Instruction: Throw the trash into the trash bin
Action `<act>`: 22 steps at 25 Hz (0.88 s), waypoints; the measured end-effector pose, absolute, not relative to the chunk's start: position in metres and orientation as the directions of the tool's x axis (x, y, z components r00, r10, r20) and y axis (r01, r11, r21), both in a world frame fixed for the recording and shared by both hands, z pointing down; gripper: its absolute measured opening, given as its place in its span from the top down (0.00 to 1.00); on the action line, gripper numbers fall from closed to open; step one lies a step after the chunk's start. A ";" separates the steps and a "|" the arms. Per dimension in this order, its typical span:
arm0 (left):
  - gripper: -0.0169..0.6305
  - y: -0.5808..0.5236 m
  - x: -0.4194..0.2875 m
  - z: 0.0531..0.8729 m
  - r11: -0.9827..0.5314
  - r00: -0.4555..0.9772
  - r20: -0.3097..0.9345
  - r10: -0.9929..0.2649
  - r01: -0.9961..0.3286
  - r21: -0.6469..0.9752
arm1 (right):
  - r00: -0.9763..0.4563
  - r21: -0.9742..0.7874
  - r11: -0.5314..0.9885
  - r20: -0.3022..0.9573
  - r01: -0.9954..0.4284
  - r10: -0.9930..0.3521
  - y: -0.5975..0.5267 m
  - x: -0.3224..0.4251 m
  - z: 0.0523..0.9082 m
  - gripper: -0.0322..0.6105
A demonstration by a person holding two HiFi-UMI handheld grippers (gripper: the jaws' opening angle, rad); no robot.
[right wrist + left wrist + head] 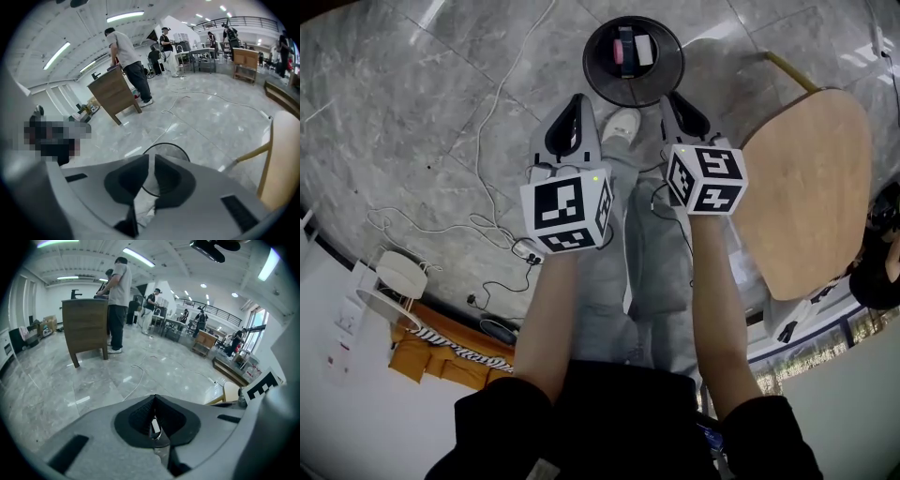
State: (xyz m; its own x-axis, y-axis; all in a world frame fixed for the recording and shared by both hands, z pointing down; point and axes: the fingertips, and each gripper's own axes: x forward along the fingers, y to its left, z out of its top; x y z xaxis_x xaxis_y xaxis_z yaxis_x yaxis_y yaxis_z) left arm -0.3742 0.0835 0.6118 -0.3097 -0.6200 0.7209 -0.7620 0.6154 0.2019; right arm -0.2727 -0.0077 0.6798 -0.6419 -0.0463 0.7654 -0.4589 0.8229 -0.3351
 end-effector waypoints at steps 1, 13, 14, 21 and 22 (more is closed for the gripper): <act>0.97 0.078 -0.371 0.608 0.602 -0.302 0.715 -0.630 -0.772 0.204 | -0.647 -0.339 0.812 0.760 -0.474 -0.060 -0.011 -0.267 0.675 0.89; 0.97 -0.013 -0.270 0.517 0.282 -0.097 0.572 -0.814 -0.927 0.245 | -0.694 -0.378 0.665 0.655 -0.644 -0.300 -0.050 -0.165 0.567 0.93; 0.97 -0.018 -0.258 0.506 0.263 -0.083 0.561 -0.824 -0.932 0.248 | -0.690 -0.383 0.644 0.647 -0.662 -0.324 -0.052 -0.151 0.554 0.93; 0.97 -0.025 -0.173 0.418 0.167 0.001 0.521 -0.854 -0.946 0.276 | -0.636 -0.404 0.503 0.599 -0.764 -0.487 -0.062 -0.049 0.454 0.93; 0.97 -0.026 -0.163 0.405 0.154 0.013 0.514 -0.857 -0.947 0.281 | -0.628 -0.401 0.490 0.587 -0.774 -0.511 -0.064 -0.037 0.440 0.93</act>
